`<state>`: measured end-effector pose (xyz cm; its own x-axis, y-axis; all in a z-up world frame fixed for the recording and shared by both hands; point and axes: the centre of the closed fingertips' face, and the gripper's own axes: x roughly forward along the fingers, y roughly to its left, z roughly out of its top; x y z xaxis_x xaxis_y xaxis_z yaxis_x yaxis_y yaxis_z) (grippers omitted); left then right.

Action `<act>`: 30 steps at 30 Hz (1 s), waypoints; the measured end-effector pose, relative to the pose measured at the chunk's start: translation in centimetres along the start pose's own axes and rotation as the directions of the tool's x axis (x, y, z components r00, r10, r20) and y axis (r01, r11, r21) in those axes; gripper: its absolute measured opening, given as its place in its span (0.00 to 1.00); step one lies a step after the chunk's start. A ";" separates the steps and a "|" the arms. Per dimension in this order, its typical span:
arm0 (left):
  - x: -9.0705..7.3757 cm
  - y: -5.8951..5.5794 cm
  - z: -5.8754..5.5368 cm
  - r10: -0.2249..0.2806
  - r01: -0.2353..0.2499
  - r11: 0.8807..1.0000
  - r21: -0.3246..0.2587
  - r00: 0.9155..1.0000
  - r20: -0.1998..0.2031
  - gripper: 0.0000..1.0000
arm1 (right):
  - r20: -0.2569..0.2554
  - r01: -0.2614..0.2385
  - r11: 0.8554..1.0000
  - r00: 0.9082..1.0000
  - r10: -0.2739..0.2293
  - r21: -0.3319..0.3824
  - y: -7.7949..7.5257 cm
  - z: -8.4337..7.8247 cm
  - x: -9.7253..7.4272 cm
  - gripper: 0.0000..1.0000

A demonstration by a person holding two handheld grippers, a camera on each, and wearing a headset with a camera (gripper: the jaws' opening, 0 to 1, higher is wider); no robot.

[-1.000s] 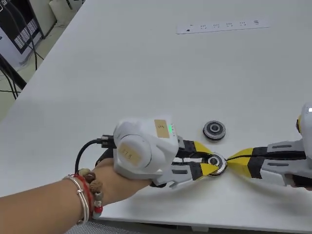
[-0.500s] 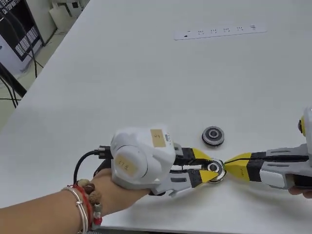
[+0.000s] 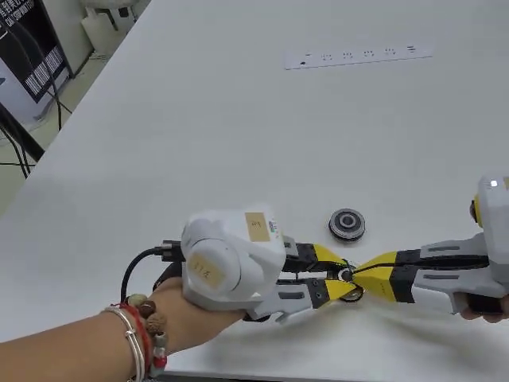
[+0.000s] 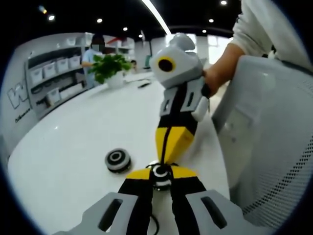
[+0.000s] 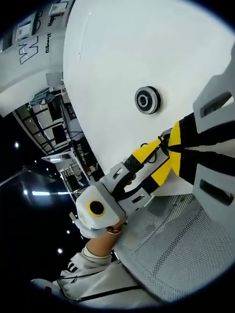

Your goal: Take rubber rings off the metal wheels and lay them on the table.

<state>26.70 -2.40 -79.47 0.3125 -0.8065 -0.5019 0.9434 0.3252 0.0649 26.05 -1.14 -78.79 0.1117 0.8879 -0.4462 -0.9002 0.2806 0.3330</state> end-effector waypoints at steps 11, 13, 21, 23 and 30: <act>0.1 0.0 0.2 0.000 0.000 0.999 -0.040 1.000 0.002 0.14 | 0.004 0.005 0.999 1.000 -0.005 0.038 -0.5 -0.2 -0.4 0.00; 0.1 0.1 0.2 0.004 -0.003 0.996 -0.089 1.000 0.004 0.14 | 0.007 0.004 0.999 1.000 -0.004 0.048 -0.5 -0.1 -0.5 0.00; -0.4 -0.5 -0.1 -0.068 0.069 0.998 0.010 0.995 -0.068 0.19 | -0.007 0.014 0.999 1.000 -0.014 0.053 -0.6 0.2 -1.1 0.00; -0.8 -0.8 -0.4 -0.094 0.099 0.994 0.044 0.990 -0.103 0.21 | -0.018 0.020 0.999 1.000 -0.020 0.031 -0.5 0.2 -1.2 0.00; -3.0 -0.7 1.2 -0.115 0.125 0.989 0.082 0.987 -0.114 0.34 | -0.032 0.045 0.999 0.999 -0.044 0.010 -0.7 0.7 -2.0 0.00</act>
<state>25.21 -0.80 -76.95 0.1869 -0.7773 -0.6008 0.9810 0.1804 0.0718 26.73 -2.86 -77.50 0.1378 0.8625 -0.4870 -0.8900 0.3236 0.3211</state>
